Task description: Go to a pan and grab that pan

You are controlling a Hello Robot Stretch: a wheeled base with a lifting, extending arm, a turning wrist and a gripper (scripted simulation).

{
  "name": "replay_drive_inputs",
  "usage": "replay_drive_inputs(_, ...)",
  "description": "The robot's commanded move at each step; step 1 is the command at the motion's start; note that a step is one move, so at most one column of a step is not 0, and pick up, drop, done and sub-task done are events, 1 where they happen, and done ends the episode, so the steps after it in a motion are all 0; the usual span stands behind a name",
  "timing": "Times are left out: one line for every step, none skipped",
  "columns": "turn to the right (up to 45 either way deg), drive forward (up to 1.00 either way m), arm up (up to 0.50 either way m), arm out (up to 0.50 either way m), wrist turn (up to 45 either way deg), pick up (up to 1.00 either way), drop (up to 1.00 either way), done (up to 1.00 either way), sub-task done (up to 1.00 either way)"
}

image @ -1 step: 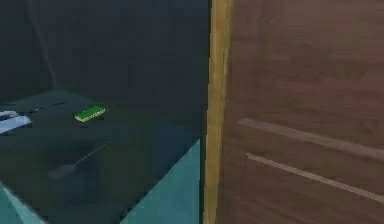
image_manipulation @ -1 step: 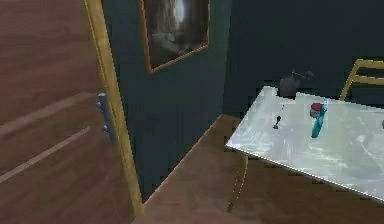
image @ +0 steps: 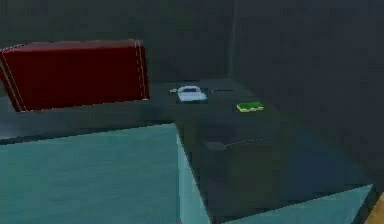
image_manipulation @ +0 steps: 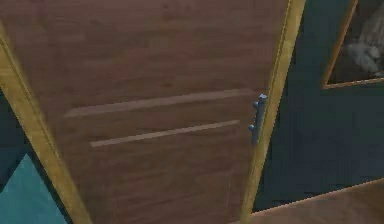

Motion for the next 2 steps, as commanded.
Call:
replay_drive_inputs(-45.0,0.0,0.0,0.0,0.0,0.0,0.0,0.0,0.0)
replay_drive_inputs(-45.0,0.0,0.0,0.0,0.0,0.0,0.0,0.0,0.0)
